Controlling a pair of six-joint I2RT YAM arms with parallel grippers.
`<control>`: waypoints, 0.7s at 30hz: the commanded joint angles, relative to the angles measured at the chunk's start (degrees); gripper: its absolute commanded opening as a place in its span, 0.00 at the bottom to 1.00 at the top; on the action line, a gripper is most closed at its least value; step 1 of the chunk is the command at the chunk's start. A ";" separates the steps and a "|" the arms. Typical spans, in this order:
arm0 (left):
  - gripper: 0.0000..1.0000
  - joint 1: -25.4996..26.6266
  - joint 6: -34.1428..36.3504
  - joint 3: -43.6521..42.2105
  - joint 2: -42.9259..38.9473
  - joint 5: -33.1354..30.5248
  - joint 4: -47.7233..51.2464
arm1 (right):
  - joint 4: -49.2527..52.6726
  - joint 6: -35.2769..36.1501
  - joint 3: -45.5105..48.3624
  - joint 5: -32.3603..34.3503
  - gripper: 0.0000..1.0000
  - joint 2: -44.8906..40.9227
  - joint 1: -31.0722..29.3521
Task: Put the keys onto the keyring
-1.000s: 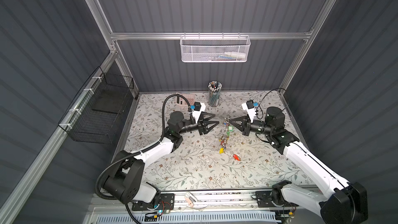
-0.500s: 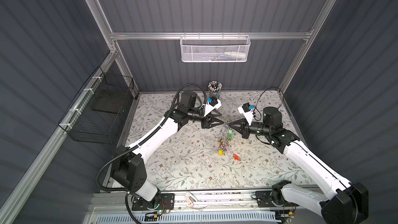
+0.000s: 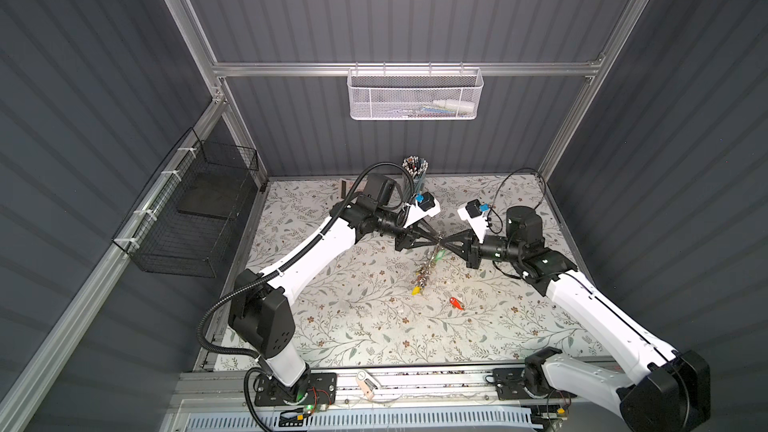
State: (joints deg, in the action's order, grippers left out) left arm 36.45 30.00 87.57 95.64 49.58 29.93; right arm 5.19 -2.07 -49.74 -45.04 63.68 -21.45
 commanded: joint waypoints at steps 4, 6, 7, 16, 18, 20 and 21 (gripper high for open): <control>0.22 0.56 2.08 3.31 1.83 0.23 4.65 | -2.64 0.92 -1.24 -1.81 0.00 0.04 -0.30; 0.21 0.63 2.08 3.64 2.16 0.25 4.74 | -2.47 1.01 -1.39 -1.81 0.00 0.03 -0.30; 0.21 0.71 2.08 3.79 2.26 0.21 4.78 | -2.40 1.03 -1.42 -1.73 0.00 0.04 -0.34; 0.08 1.08 2.87 5.04 3.10 0.49 6.52 | -2.47 0.90 -1.33 -1.90 0.00 -0.01 -0.31; 0.00 1.08 2.79 5.15 3.24 0.86 6.63 | -2.47 0.92 -1.32 -1.79 0.00 0.03 -0.40; 0.00 1.16 1.15 4.78 2.98 0.63 5.64 | -2.55 0.75 -1.33 -1.63 0.00 0.04 -0.35; 0.00 1.13 -1.42 3.99 2.65 0.14 3.57 | -2.55 0.55 -1.33 -1.43 0.00 0.00 -0.35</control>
State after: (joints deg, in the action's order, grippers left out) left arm 37.19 31.16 91.00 98.17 49.74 34.70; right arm 5.34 -1.28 -49.74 -44.97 64.20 -21.45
